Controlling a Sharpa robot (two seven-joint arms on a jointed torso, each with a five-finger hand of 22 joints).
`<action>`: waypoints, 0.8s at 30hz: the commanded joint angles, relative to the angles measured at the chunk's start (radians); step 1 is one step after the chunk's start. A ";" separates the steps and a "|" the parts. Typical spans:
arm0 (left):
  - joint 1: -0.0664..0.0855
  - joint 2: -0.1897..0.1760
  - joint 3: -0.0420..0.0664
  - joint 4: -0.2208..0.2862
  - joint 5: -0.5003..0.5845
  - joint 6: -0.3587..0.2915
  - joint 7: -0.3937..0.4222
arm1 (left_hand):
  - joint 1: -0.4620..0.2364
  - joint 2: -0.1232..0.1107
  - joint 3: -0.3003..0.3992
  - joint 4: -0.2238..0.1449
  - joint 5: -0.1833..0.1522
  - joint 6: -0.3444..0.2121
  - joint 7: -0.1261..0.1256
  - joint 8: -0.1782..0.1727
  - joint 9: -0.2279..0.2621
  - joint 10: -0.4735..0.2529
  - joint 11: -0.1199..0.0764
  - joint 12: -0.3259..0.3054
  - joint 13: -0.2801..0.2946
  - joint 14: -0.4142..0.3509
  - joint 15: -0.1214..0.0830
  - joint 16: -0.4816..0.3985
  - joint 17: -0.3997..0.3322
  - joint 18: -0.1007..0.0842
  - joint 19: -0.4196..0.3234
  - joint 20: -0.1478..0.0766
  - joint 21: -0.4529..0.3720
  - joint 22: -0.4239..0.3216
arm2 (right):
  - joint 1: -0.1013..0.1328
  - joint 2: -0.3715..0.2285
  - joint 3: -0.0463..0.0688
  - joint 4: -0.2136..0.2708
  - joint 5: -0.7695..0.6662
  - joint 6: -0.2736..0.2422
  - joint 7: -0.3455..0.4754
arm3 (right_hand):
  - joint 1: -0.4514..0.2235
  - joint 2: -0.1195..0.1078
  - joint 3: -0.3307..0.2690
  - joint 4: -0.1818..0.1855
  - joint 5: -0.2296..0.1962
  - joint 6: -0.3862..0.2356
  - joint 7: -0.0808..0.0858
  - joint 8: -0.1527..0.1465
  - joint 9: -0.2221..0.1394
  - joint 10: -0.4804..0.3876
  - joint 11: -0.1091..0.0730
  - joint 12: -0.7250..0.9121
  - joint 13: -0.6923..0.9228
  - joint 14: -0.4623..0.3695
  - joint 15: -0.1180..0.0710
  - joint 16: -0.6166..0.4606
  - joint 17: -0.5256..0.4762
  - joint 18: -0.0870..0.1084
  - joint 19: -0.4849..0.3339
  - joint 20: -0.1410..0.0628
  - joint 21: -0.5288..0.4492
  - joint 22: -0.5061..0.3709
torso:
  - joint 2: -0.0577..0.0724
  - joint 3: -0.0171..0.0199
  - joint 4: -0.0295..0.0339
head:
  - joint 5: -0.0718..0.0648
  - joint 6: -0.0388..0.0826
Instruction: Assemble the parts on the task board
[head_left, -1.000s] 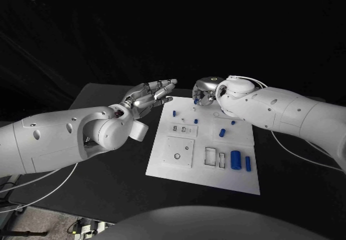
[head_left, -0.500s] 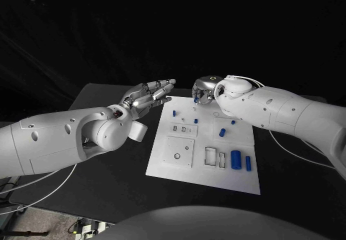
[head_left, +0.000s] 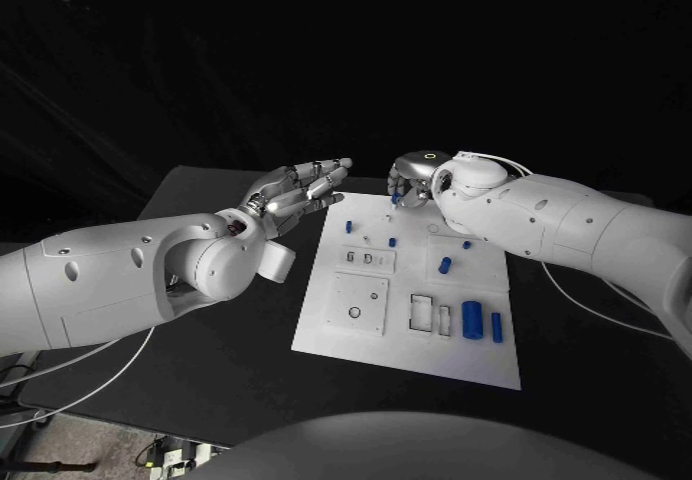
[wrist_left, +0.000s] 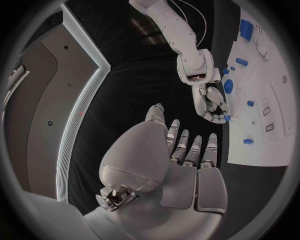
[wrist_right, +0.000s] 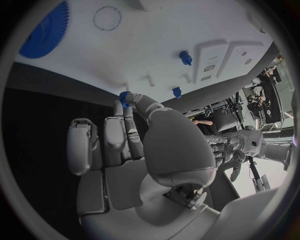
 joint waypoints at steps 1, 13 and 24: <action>0.001 0.003 0.001 0.000 -0.005 0.002 0.008 | 0.008 0.001 0.005 -0.001 0.003 0.005 0.000 0.003 0.001 0.004 0.005 0.006 0.001 0.003 0.006 0.004 0.001 0.007 0.008 0.002 0.005 0.001 | 0.000 -0.002 0.000 0.001 -0.007 0.005 -0.008 | 0.010 0.002 0.004 -0.003 0.005 -0.009 -0.001 -0.007 0.002 -0.001 0.008 -0.007 0.000 0.005 0.002 0.000 -0.001 -0.009 0.004 0.001 0.004 0.110 | 0.001 -0.0003 0.0001 | -0.001 0.000; 0.001 0.006 0.001 -0.006 -0.005 0.004 0.007 | 0.009 0.001 0.005 -0.001 0.004 0.005 0.001 0.004 0.001 0.005 0.006 0.007 0.001 0.003 0.006 0.005 0.001 0.006 0.009 0.002 0.005 0.001 | -0.003 -0.003 0.000 0.003 0.003 0.038 -0.009 | 0.008 0.001 0.009 -0.002 0.004 -0.017 0.002 -0.016 0.003 -0.008 0.011 -0.019 -0.003 -0.003 0.005 -0.005 -0.013 -0.008 -0.002 0.004 -0.001 0.105 | -0.001 -0.0007 -0.0006 | 0.000 0.000; 0.001 0.009 0.001 -0.009 -0.005 0.005 0.004 | 0.010 0.001 0.006 -0.001 0.004 0.005 0.002 0.004 0.001 0.006 0.008 0.009 0.001 0.004 0.006 0.006 0.001 0.006 0.010 0.003 0.006 0.002 | -0.005 -0.002 0.000 0.007 0.013 0.044 -0.005 | 0.006 0.001 0.010 -0.001 -0.001 -0.020 0.002 -0.020 0.003 -0.009 0.012 -0.023 -0.004 -0.004 0.006 -0.006 -0.015 -0.007 -0.004 0.005 -0.002 0.105 | 0.000 -0.0011 0.0002 | -0.002 0.000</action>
